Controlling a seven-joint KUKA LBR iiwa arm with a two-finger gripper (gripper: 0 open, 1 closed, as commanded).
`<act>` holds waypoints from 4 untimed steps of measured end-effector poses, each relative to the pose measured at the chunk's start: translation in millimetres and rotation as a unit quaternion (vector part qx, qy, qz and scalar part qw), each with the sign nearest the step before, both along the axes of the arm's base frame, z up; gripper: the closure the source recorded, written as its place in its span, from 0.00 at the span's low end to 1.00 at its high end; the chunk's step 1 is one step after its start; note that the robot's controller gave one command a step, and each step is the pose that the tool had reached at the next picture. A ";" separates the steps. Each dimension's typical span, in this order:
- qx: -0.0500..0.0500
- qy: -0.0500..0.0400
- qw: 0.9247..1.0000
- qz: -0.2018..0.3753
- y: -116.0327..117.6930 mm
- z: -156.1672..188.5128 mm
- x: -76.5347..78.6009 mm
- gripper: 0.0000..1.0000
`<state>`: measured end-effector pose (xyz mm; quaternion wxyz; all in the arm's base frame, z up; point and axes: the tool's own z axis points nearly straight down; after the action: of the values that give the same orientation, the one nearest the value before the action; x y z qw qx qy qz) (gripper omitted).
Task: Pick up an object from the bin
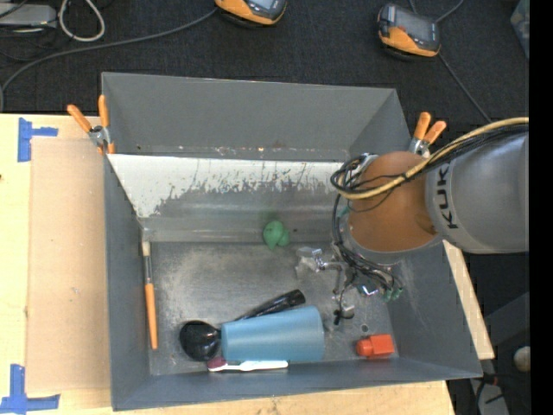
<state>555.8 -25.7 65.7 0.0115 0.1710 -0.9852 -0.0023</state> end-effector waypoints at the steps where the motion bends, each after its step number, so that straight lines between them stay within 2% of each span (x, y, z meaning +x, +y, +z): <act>1: 0.001 -0.018 0.996 -0.085 64.2 45.4 46.3 1.00; 2: 0.001 -0.018 0.996 -0.085 64.2 45.4 46.3 0.00; 4: 0.001 -0.018 0.996 -0.084 64.2 45.4 46.3 0.00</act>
Offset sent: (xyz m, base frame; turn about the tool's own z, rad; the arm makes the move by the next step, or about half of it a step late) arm 0.0000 0.0000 0.0000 0.0000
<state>602.1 38.5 111.0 -0.0069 0.0872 -0.9962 -0.0012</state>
